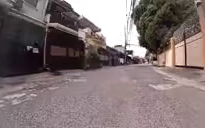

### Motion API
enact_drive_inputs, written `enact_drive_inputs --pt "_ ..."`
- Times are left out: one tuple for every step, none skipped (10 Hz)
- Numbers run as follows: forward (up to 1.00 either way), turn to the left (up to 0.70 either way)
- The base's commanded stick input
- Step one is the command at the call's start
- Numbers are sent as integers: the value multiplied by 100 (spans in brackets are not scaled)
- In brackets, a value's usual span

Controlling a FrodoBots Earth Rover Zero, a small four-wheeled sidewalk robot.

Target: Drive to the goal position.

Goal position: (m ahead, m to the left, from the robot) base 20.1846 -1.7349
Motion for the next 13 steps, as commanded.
enact_drive_inputs --pt "50 7" --pt "50 7" --pt "50 7" --pt "50 7" --pt "50 7" --pt "50 7" --pt "50 7" --pt "50 7" --pt "50 7" --pt "50 7" --pt "50 7" --pt "50 7" --pt "50 7"
